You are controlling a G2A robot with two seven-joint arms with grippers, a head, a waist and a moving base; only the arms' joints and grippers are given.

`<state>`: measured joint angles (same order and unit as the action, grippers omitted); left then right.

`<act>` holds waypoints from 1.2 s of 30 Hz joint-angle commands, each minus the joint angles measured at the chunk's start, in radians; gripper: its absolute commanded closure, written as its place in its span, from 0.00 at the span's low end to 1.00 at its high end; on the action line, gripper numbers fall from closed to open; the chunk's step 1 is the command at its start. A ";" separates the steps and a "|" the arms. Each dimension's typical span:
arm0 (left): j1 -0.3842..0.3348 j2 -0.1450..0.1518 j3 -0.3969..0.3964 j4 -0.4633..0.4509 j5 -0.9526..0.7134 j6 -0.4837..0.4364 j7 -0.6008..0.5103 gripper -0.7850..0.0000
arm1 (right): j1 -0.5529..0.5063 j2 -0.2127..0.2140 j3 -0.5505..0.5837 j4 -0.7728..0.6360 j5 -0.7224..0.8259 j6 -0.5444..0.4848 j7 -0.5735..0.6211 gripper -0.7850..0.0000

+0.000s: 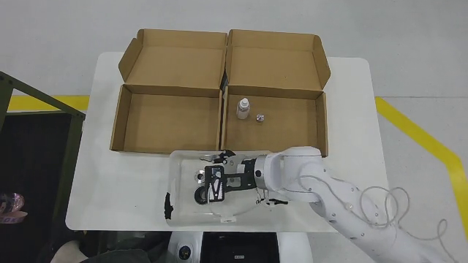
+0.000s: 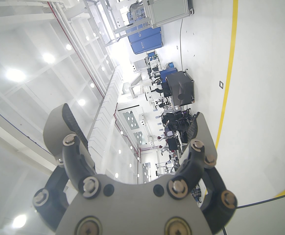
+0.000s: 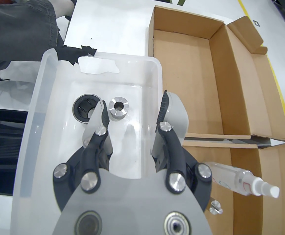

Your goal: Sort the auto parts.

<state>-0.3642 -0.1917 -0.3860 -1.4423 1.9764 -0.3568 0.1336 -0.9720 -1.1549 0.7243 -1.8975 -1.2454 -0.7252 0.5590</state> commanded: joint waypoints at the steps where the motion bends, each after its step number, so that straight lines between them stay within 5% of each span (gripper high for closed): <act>1: 0.000 0.000 0.000 0.000 0.000 0.000 0.000 0.00 | 0.014 -0.007 -0.017 0.021 0.001 0.001 0.002 0.52; 36: 0.000 0.000 0.000 0.000 0.000 0.000 0.000 0.00 | 0.061 -0.063 -0.124 0.173 -0.038 0.022 0.065 0.58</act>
<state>-0.3642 -0.1917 -0.3860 -1.4423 1.9764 -0.3568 0.1336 -0.9140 -1.2157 0.6040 -1.7290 -1.2837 -0.7019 0.6254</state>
